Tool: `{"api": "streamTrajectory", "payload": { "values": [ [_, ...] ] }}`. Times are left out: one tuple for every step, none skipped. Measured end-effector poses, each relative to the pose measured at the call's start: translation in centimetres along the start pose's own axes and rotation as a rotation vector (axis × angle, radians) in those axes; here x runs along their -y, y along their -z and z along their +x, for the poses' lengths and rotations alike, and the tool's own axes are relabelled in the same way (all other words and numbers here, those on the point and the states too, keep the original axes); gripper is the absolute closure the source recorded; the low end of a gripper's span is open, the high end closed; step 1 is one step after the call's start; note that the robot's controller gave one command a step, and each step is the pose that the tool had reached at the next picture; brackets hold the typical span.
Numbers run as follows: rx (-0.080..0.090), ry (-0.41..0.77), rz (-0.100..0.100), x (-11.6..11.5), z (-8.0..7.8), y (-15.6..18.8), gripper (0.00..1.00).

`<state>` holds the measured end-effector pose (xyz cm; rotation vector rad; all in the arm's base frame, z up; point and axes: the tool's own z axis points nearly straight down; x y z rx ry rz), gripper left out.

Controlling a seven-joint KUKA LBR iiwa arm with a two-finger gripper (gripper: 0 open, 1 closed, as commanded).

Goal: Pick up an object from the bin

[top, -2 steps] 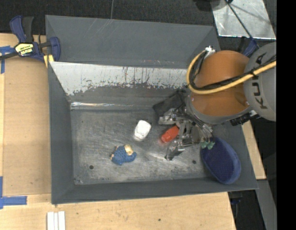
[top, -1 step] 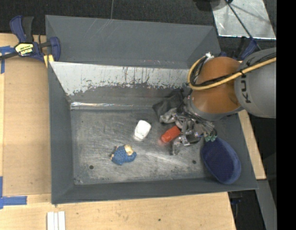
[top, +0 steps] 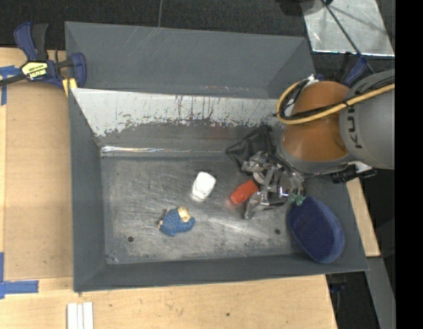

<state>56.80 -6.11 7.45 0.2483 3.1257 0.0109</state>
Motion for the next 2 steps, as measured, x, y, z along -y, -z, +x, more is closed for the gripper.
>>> {"api": "streamTrajectory", "payload": {
  "values": [
    [0.026,-0.003,0.003,0.2,-0.6,0.4,1.0],
    [0.008,0.01,0.007,0.1,-1.1,13.7,1.0]
  ]
}}
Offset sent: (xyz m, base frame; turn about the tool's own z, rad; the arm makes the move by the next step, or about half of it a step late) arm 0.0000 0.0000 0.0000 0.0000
